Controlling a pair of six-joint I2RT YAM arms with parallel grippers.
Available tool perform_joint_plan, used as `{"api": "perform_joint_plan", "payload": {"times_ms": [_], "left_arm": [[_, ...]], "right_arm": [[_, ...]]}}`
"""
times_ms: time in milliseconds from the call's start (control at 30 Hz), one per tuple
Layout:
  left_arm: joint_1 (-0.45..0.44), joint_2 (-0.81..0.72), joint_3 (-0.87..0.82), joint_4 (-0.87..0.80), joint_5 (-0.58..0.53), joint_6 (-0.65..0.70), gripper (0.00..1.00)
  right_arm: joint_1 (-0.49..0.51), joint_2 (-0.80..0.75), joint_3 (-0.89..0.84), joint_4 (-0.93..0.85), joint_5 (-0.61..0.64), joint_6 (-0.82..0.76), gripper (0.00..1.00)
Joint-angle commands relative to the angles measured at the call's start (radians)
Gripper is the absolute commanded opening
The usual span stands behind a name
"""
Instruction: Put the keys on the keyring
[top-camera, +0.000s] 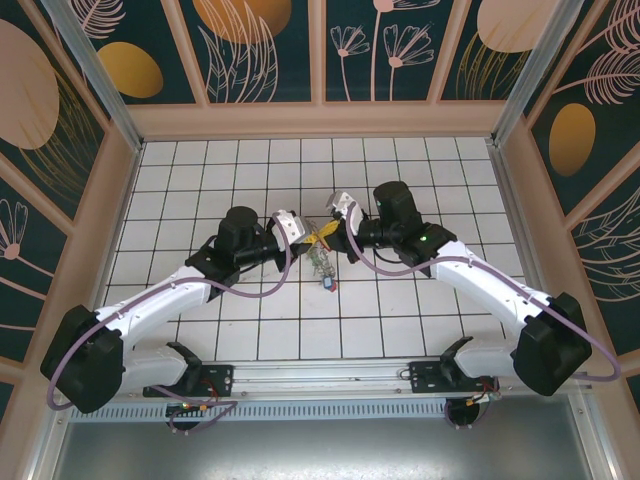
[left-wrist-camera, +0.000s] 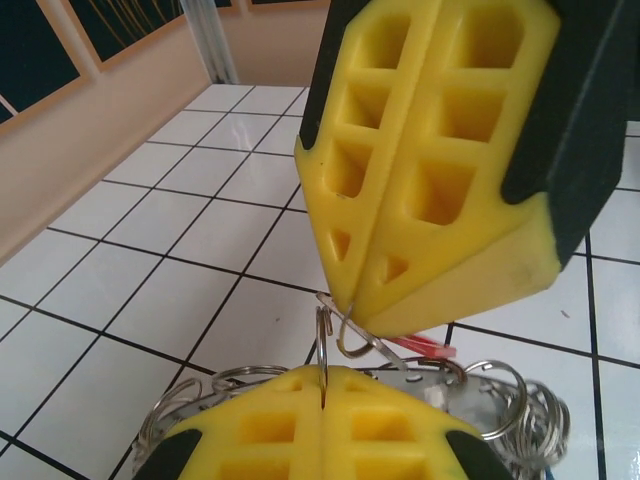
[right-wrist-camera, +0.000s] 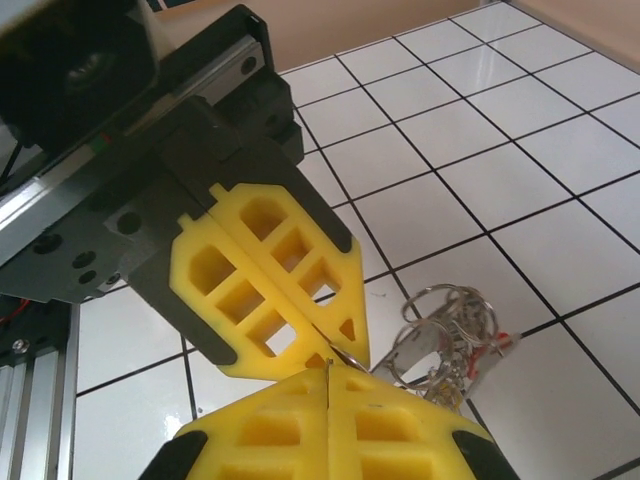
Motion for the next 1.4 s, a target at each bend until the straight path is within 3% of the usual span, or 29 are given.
{"api": "perform_joint_plan", "payload": {"times_ms": [0, 300, 767, 1367], "left_arm": [[-0.004, -0.005, 0.044, 0.091, 0.035, -0.026, 0.0], [-0.008, -0.001, 0.038, 0.109, 0.039, -0.032, 0.0], [-0.013, 0.033, 0.077, 0.067, 0.018, -0.048, 0.0], [-0.031, 0.027, 0.081, 0.006, 0.021, 0.039, 0.0]], "right_arm": [[0.008, 0.005, 0.03, 0.047, 0.053, 0.048, 0.0], [0.011, 0.008, 0.021, 0.109, 0.092, 0.145, 0.0], [0.014, 0.007, 0.041, 0.114, 0.089, 0.135, 0.0], [-0.031, 0.03, 0.044, 0.104, 0.126, 0.236, 0.0]]}}
